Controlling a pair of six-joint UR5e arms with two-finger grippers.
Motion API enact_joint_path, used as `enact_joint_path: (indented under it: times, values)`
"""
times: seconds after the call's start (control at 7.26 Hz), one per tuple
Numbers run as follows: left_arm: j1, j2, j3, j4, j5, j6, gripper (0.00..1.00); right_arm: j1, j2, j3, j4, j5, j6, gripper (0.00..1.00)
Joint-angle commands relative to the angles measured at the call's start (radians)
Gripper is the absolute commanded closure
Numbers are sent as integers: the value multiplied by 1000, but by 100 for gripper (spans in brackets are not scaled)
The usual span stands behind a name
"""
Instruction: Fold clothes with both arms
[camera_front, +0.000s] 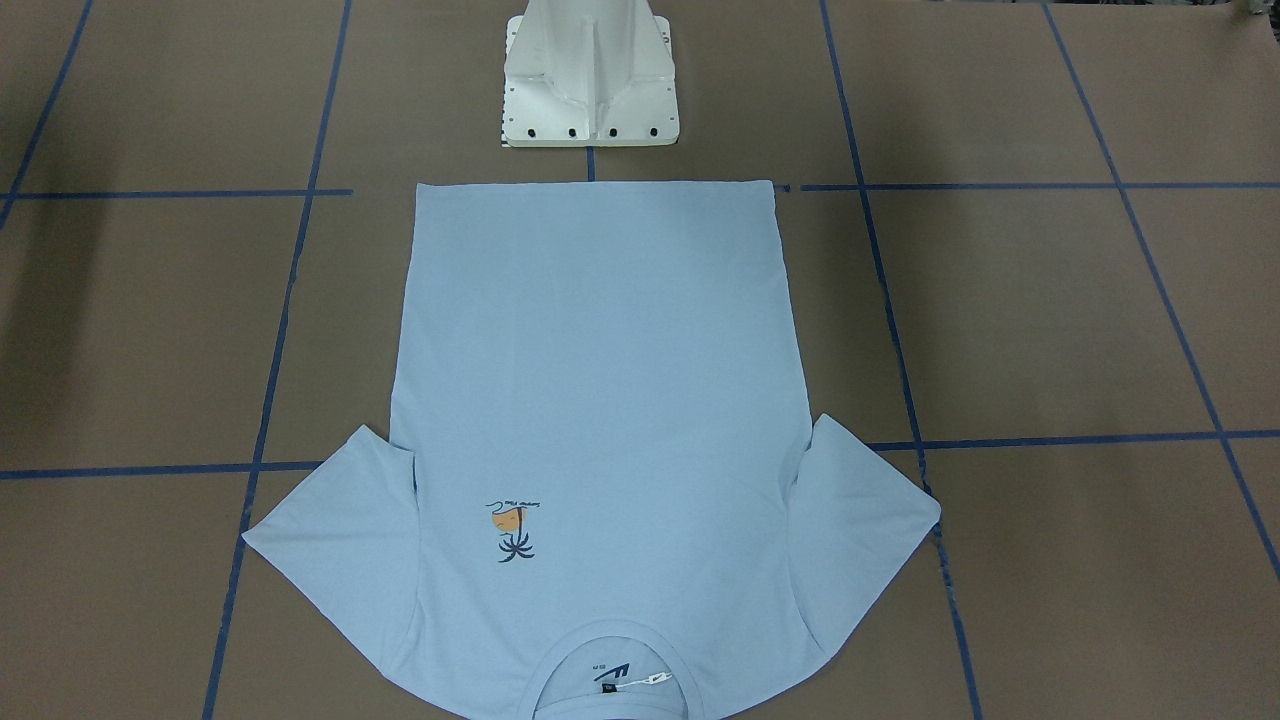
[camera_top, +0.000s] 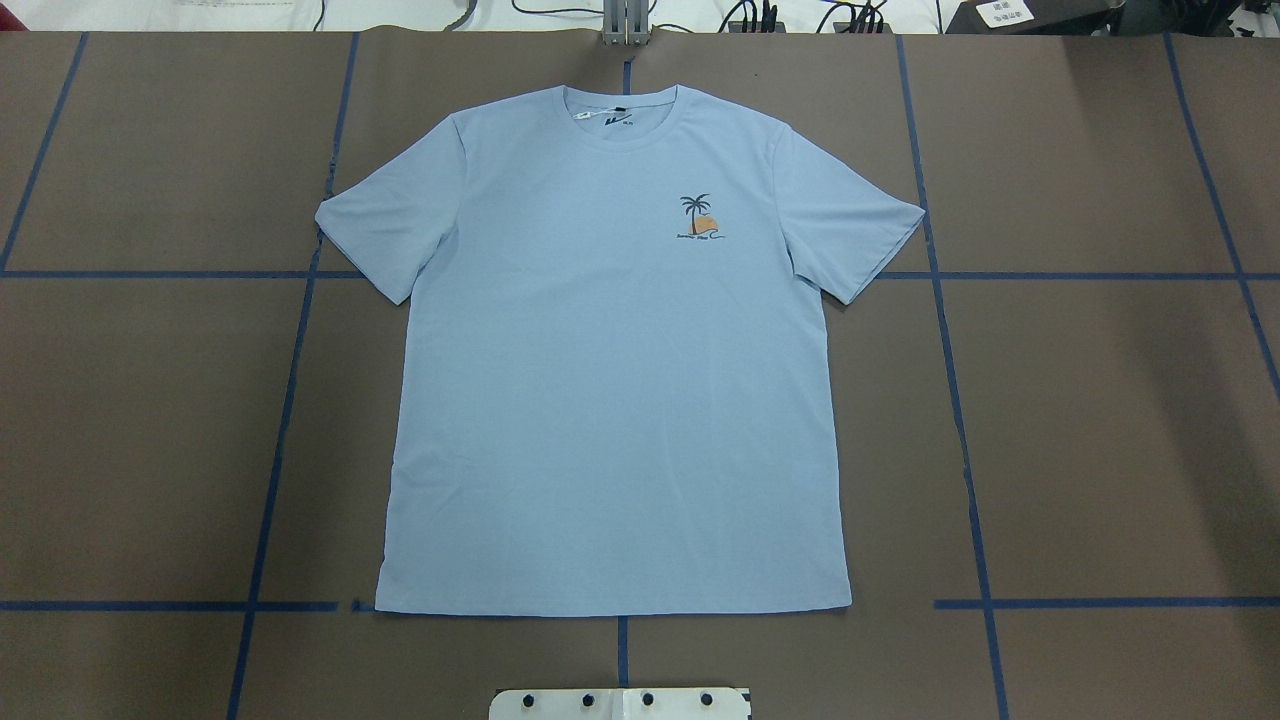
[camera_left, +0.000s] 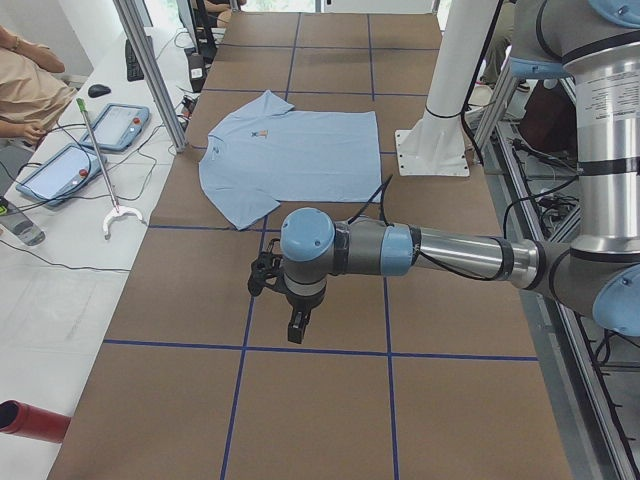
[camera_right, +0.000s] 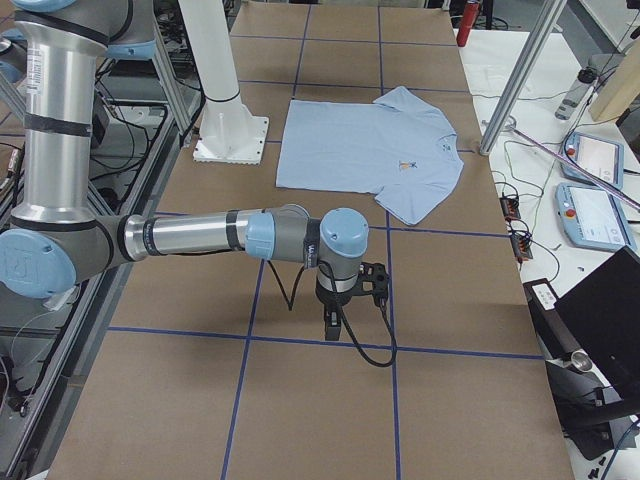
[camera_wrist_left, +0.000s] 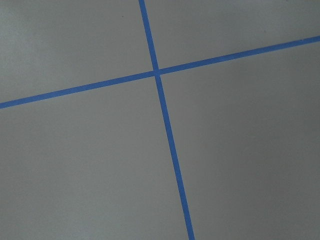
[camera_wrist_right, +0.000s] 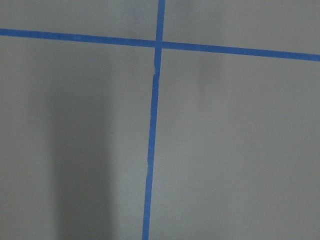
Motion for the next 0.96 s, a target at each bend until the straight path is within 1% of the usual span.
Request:
enact_joint_path:
  times: [0.0,0.41,0.55,0.69,0.83]
  values:
    - [0,-2,-8,-2,0,8,0,0,0,2,0,2,0,0]
    - [0,0,-37,-15,0,6,0,-5,17,17,2,2,1,0]
    - [5,-2,-39,-26,0,8,0,-14,44,17,3,3,2,0]
    - [5,-2,-44,-120,-2,6,0,-37,72,15,43,0,5,0]
    - [5,-3,-42,-229,0,6,0,-43,75,17,123,2,5,0]
